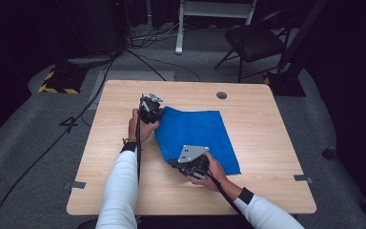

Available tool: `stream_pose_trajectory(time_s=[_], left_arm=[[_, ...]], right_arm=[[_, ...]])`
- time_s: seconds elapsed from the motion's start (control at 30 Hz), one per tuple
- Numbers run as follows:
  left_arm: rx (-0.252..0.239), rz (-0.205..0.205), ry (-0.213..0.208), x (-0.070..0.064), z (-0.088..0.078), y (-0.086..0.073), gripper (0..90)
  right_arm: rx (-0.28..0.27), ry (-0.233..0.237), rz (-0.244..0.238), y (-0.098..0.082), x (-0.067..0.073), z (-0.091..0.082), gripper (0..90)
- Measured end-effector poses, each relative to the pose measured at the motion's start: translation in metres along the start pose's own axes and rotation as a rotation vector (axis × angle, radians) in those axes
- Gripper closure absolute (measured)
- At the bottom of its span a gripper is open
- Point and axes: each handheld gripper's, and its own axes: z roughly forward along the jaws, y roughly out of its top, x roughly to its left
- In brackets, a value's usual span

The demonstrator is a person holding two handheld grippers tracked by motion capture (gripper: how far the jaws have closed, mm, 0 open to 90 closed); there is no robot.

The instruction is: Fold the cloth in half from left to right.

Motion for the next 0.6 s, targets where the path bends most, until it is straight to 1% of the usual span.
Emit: stream_pose_trajectory(time_s=[0.07,0.1,0.13,0.17,0.2,0.27,0.33,0.4,0.5,0.57,0.6], left_arm=[[0.0,0.013,0.004,-0.003,0.0,0.004,85.3],[-0.007,0.011,0.003,-0.004,0.0,0.005,85.2],[-0.009,0.022,0.004,-0.006,-0.001,0.008,85.2],[-0.012,0.019,0.004,-0.007,-0.001,0.009,85.3],[-0.01,0.026,0.006,-0.008,-0.001,0.011,85.3],[-0.016,0.028,0.01,-0.012,-0.001,0.014,85.2],[-0.017,0.032,0.033,-0.015,-0.001,0.017,84.5],[-0.031,0.021,0.028,-0.016,-0.001,0.02,84.7],[-0.03,0.028,0.028,-0.02,0.001,0.024,84.7],[-0.027,0.038,0.03,-0.023,0.002,0.027,84.7],[-0.028,0.037,0.026,-0.024,0.003,0.028,84.7]], right_arm=[[-0.004,-0.007,0.008,-0.001,-0.003,-0.005,88.1],[-0.006,-0.011,0.014,-0.001,-0.004,-0.008,88.1],[-0.01,-0.014,0.015,-0.001,-0.005,-0.01,88.1],[-0.015,-0.02,0.02,-0.001,-0.006,-0.014,88.1],[-0.017,-0.022,0.02,-0.001,-0.007,-0.016,88.1],[-0.022,-0.03,0.025,-0.002,-0.008,-0.021,88.1],[-0.031,-0.037,0.031,-0.003,-0.011,-0.028,88.1],[-0.038,-0.046,0.041,-0.005,-0.014,-0.036,88.1],[-0.048,-0.056,0.053,-0.007,-0.018,-0.044,88.1],[-0.047,-0.067,0.06,-0.009,-0.02,-0.049,88.1],[-0.046,-0.075,0.062,-0.011,-0.022,-0.052,88.1]])
